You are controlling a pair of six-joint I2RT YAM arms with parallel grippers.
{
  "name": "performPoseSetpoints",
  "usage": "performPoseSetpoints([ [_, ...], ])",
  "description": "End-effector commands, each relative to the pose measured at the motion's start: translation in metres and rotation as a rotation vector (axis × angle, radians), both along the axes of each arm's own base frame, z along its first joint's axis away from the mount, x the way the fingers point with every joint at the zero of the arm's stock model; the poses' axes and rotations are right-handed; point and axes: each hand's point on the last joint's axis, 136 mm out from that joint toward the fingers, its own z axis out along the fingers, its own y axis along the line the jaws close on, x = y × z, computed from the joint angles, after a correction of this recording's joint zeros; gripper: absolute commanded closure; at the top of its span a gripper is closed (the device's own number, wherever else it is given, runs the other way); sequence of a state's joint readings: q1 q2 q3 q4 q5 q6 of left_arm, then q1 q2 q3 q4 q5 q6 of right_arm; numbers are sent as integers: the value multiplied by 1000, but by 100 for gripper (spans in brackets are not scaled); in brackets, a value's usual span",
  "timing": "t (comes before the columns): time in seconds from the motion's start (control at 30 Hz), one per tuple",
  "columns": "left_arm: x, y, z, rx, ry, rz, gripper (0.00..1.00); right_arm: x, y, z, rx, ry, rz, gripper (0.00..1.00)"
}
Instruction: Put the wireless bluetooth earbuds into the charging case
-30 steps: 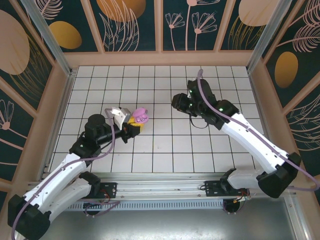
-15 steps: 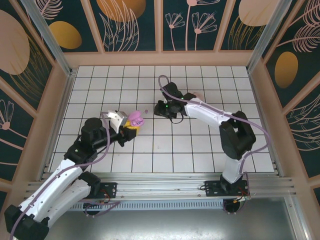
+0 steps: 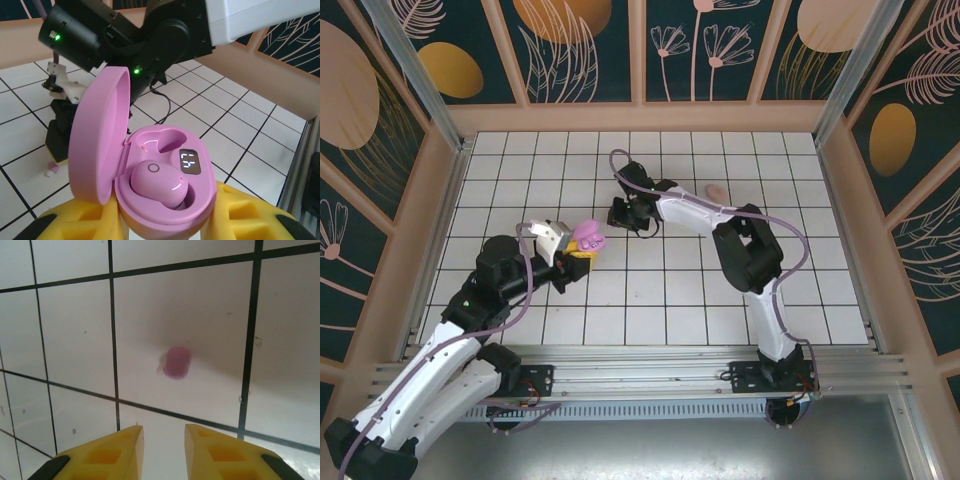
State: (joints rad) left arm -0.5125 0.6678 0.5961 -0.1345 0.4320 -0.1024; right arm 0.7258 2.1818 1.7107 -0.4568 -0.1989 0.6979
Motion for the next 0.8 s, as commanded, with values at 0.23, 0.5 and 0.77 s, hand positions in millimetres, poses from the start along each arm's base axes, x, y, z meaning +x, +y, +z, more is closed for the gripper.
performPoseSetpoints([
  [0.23,-4,5,18,6,-57,10,100,14,2,-16,-72,-11,-52,72],
  [0.5,-4,5,20,19,-71,7,100,19,12,-24,-74,-11,-40,72],
  [0.77,-6,8,16,41,-77,7,100,20,12,-39,-118,20,-40,71],
])
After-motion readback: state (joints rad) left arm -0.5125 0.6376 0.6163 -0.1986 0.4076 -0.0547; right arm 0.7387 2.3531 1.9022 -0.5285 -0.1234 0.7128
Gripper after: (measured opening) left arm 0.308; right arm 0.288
